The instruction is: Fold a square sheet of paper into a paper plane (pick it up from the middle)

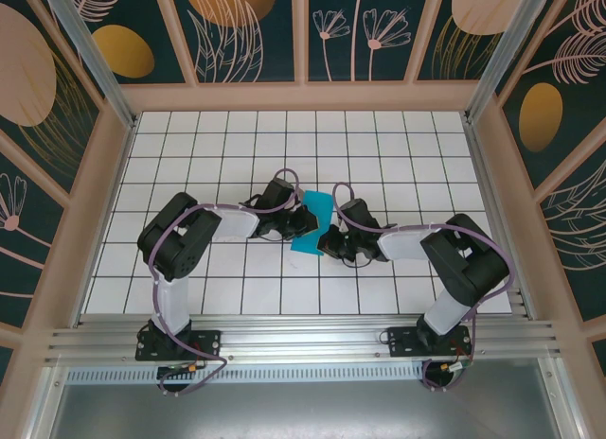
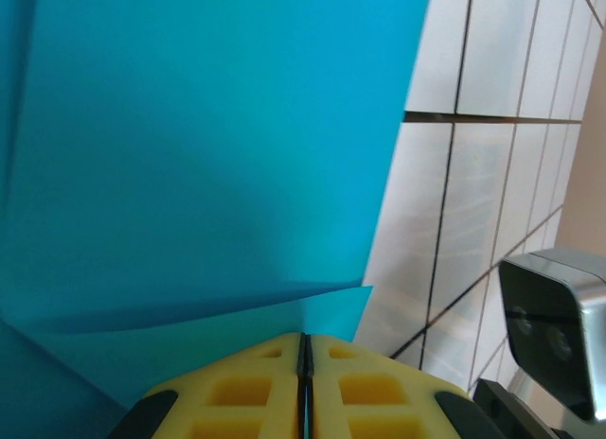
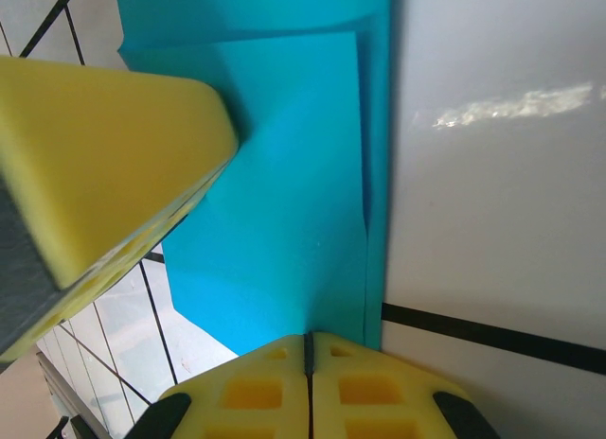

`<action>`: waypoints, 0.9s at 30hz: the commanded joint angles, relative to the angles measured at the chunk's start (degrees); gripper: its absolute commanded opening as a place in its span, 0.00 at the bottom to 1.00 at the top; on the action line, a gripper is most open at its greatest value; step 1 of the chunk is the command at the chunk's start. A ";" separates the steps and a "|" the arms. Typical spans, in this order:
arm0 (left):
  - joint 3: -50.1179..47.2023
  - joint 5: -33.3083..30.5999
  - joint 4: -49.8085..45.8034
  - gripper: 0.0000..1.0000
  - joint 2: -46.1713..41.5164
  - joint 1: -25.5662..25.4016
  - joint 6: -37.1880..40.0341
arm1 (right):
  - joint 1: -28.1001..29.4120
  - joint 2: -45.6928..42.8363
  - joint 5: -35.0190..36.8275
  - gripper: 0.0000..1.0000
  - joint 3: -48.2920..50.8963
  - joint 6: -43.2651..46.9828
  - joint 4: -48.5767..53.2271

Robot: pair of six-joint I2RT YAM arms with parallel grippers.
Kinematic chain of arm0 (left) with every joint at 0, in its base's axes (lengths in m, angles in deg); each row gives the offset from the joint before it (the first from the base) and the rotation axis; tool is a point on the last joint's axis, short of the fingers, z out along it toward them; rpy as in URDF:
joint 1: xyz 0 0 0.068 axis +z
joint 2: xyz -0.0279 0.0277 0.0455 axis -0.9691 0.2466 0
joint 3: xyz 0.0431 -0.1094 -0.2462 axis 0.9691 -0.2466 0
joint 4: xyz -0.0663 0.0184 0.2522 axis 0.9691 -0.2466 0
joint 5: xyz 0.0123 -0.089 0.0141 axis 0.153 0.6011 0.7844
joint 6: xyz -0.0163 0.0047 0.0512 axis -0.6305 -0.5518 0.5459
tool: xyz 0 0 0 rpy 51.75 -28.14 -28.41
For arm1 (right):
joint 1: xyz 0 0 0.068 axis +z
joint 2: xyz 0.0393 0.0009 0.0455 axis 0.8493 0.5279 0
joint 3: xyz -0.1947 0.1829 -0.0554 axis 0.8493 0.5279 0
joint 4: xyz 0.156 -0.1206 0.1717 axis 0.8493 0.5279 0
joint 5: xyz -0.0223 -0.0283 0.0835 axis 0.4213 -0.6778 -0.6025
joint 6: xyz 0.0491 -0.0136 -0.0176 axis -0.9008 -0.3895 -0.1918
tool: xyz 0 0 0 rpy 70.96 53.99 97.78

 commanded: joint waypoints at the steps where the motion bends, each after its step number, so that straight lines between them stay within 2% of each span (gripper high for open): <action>1: -0.18 -4.70 -1.98 0.14 1.12 -0.37 2.23 | -0.31 1.57 3.66 0.08 2.13 -0.59 6.71; 9: -0.55 -9.97 -1.33 0.15 1.07 0.57 3.71 | -0.07 1.58 5.10 0.01 1.95 0.19 9.79; 17: -2.75 -10.28 1.91 0.17 -0.37 2.78 5.03 | -0.07 1.71 5.47 0.00 1.95 0.48 10.73; 27: -1.23 -11.32 -0.33 0.18 0.23 4.57 4.94 | 0.45 1.19 5.73 0.00 1.78 0.35 11.53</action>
